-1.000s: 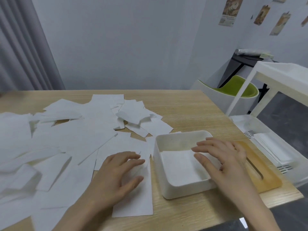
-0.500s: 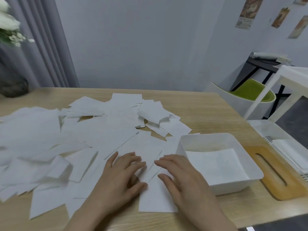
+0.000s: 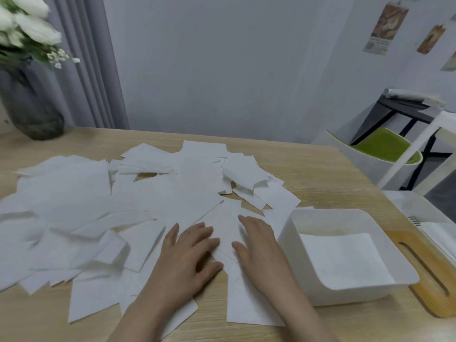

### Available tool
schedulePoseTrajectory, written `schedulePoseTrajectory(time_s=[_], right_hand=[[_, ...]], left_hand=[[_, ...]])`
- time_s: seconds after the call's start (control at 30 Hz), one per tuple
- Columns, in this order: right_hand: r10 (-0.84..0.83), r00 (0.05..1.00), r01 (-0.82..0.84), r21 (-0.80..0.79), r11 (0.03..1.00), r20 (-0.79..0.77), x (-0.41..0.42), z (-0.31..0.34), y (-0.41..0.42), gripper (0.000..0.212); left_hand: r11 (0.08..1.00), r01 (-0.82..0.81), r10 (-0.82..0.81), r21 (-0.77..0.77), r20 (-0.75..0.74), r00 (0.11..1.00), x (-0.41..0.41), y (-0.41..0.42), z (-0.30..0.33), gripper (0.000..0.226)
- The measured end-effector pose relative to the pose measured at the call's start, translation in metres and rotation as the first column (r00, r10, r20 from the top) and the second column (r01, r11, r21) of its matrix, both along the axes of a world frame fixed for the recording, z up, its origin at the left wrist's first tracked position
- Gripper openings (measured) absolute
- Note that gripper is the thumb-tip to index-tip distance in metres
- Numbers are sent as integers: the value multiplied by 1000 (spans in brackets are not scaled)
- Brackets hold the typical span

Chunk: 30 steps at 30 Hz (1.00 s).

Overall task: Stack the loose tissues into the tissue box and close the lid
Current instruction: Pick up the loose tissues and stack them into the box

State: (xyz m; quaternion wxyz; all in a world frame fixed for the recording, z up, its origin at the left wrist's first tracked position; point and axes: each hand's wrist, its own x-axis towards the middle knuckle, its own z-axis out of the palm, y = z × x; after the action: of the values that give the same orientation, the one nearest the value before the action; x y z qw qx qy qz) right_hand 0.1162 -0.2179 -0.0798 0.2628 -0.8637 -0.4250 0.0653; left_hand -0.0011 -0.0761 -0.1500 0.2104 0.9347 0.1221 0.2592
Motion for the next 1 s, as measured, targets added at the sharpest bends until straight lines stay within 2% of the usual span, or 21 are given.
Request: schedulePoseTrajectory(time_s=[0.13,0.23,0.33,0.67,0.73,0.87,1.0], right_hand=[[-94,995,89,-132,987,-32,15,-9,17,67],[-149,989,149,-166,975,14,20,-10,24,70],[-188,982,188,-145,971,11,21,-7,27,71],[-228,953,221,-53,974,-201,24,-5,32,64],[-240,938,234,-53,971,-251,25,-4,32,58],[-273,918,278,-25,960,-288,26,-5,34,30],[-279,908,313,64,948,-313,26,-5,35,16]], left_hand=[[999,-2,4,-47,43,999,-1,0,-2,45],[996,-42,49,-74,101,994,0,1,-4,36],[992,-77,90,-97,137,987,1,1,-5,33],[987,-71,91,-143,138,986,1,1,-5,32],[987,-72,92,-141,140,986,1,1,-5,32],[987,-72,93,-146,147,985,1,1,-4,28],[984,-89,115,-156,169,979,1,-1,0,25]])
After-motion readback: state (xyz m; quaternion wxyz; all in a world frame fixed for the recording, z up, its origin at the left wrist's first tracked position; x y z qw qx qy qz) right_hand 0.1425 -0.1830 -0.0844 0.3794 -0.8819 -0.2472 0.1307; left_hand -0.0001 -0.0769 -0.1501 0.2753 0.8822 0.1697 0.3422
